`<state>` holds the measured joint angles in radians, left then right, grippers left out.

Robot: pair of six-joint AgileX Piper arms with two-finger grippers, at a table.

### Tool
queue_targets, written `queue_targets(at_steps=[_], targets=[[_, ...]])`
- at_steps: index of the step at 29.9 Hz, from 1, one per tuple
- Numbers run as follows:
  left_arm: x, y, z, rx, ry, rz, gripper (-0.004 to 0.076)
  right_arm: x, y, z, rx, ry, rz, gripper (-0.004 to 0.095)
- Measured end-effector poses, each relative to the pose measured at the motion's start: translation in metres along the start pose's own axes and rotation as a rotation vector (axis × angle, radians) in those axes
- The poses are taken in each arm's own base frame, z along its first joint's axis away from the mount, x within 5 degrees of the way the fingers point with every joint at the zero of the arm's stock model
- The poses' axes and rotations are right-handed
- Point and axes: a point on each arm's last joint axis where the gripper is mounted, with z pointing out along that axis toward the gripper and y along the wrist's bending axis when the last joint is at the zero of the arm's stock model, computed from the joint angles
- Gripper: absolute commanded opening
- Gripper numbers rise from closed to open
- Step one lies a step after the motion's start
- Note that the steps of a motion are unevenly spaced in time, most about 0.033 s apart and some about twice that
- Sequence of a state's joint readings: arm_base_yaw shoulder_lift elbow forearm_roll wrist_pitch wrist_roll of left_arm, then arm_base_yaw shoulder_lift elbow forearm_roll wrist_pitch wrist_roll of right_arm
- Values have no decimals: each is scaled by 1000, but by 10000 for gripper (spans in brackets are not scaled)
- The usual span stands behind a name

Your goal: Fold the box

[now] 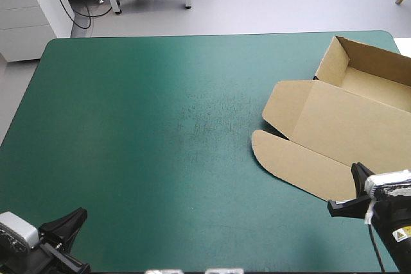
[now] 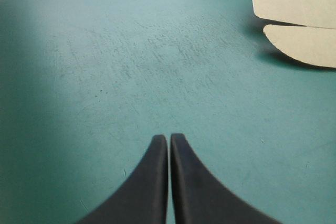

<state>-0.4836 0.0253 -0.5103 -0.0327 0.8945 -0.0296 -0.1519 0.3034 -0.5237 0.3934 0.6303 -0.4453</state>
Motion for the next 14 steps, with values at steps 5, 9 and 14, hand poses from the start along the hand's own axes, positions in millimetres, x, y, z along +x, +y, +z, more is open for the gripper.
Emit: queue_targets(at_steps=[5, 9, 14], targets=[[10, 1, 2, 0, -12, 19, -8, 15, 2, -3, 11, -23, -4, -2], [10, 1, 4, 0, -31, 23, -8, 18, 3, -7, 5, -49, -6, -2], [10, 1, 5, 0, -35, 29, -8, 20, 6, -14, -34, -77, -56, -2]])
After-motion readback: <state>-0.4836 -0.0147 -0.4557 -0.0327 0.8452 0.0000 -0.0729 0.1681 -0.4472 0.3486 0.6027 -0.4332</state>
